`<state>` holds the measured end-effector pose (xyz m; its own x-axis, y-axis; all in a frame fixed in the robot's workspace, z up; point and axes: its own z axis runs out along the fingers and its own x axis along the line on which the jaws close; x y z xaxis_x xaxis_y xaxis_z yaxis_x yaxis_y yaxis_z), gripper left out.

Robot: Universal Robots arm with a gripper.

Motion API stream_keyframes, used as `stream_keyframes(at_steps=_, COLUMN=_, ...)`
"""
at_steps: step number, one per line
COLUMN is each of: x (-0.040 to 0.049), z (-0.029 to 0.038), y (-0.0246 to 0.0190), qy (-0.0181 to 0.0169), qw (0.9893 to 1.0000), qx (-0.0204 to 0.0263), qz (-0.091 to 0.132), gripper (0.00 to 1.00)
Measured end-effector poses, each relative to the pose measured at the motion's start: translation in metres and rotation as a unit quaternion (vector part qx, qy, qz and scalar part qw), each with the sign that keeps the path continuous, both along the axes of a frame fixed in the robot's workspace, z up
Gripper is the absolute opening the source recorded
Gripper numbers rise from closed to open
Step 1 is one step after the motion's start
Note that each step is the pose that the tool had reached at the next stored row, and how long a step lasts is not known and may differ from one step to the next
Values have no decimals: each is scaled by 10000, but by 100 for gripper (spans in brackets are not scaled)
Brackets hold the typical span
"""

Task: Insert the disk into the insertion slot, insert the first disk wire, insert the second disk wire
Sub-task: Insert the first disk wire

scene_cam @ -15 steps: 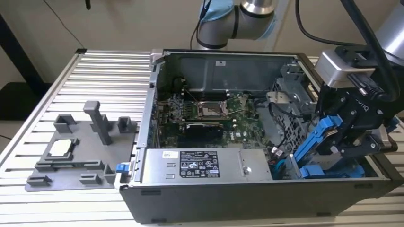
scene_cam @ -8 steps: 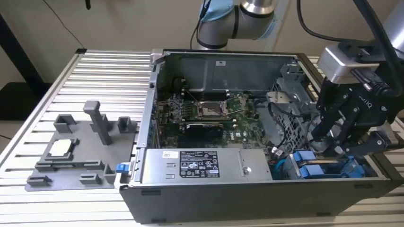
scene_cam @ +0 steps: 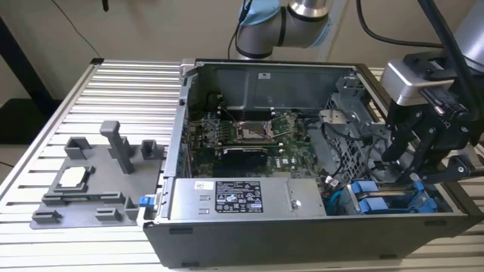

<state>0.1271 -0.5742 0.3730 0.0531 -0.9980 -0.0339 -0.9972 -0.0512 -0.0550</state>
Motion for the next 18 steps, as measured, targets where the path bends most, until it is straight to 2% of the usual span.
stream_keyframes(at_steps=1, x=1, z=1, y=0, qy=-53, qw=10000, qx=0, qz=23, gripper=47)
stream_keyframes(at_steps=2, x=4, z=0, y=0, qy=-62, qw=10000, qx=0, qz=54, gripper=47)
stream_keyframes(at_steps=7, x=46, z=0, y=0, qy=-63, qw=9997, qx=2, qz=235, gripper=47)
stream_keyframes(at_steps=18, x=218, z=0, y=10, qy=-63, qw=9990, qx=3, qz=452, gripper=47)
